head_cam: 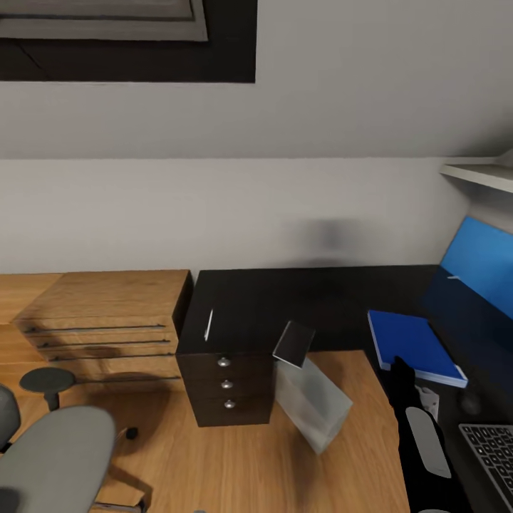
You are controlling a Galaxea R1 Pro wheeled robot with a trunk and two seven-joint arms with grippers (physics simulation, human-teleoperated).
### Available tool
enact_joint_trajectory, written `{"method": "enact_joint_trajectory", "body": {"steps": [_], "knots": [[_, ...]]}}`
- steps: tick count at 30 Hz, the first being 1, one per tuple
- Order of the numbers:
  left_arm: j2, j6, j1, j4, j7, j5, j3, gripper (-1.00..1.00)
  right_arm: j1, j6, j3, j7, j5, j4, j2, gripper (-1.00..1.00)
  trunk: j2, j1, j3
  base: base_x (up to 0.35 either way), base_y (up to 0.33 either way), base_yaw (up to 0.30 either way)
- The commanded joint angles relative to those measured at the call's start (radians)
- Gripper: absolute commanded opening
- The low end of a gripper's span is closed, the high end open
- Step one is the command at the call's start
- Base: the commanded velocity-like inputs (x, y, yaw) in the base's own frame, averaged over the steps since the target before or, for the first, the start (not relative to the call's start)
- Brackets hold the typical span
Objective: In the bedroom, organize the workspace by keeping the computer under the desk, ensuring the monitor is on the desk, placing the keyboard on the desk next to the monitor, placing the mouse on the desk next to the keyboard, moving the folder from the swivel chair onto the desk next to the mouse, stacking the notebook on top of the folder with the pen on top of the notebook, and positioning the swivel chair next to the desk.
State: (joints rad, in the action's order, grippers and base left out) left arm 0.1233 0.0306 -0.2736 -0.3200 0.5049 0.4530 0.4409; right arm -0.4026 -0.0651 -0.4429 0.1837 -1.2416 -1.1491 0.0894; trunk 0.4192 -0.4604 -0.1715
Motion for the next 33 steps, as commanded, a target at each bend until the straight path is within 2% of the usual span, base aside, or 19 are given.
{"method": "enact_joint_trajectory", "body": {"steps": [1, 9, 12, 15, 19, 26, 33], "knots": [[-0.001, 0.003, -0.001, 0.000, 0.006, 0.010, 0.009, 1.00, -0.001, -0.004, 0.000, 0.002, -0.008, -0.001, 0.000, -1.00, 0.002, -0.001, -0.002, 0.306, 0.000, -0.002], [0.000, 0.003, -0.001, 0.006, 0.005, 0.010, 0.009, 1.00, -0.001, -0.004, 0.000, 0.002, 0.033, 0.000, -0.004, -1.00, 0.002, -0.001, -0.002, 0.311, 0.000, -0.001], [0.001, 0.003, -0.001, 0.007, 0.006, 0.010, 0.009, 1.00, -0.001, -0.004, 0.000, 0.002, 0.035, 0.017, -0.014, -1.00, 0.002, -0.001, -0.002, 0.133, 0.000, 0.000], [0.001, 0.003, -0.001, 0.007, 0.006, 0.010, 0.009, 1.00, -0.001, -0.005, -0.001, 0.003, 0.036, 0.060, -0.045, -1.00, 0.002, -0.001, -0.002, 0.033, 0.000, 0.000], [0.002, 0.003, -0.001, 0.007, 0.006, 0.010, 0.009, 1.00, -0.002, -0.005, 0.000, 0.003, 0.036, 0.077, -0.066, -1.00, 0.002, -0.001, -0.002, 0.009, 0.000, 0.000], [0.002, 0.003, -0.001, 0.007, 0.006, 0.010, 0.010, 1.00, -0.002, -0.005, 0.000, 0.003, 0.036, 0.081, -0.089, -1.00, 0.002, -0.001, -0.002, 0.002, 0.000, 0.000], [0.002, 0.004, -0.001, 0.013, 0.005, 0.009, 0.010, 1.00, -0.002, -0.004, 0.001, 0.005, 0.033, 0.081, -0.091, -1.00, 0.002, -0.001, -0.002, 0.181, 0.000, 0.000]]}}
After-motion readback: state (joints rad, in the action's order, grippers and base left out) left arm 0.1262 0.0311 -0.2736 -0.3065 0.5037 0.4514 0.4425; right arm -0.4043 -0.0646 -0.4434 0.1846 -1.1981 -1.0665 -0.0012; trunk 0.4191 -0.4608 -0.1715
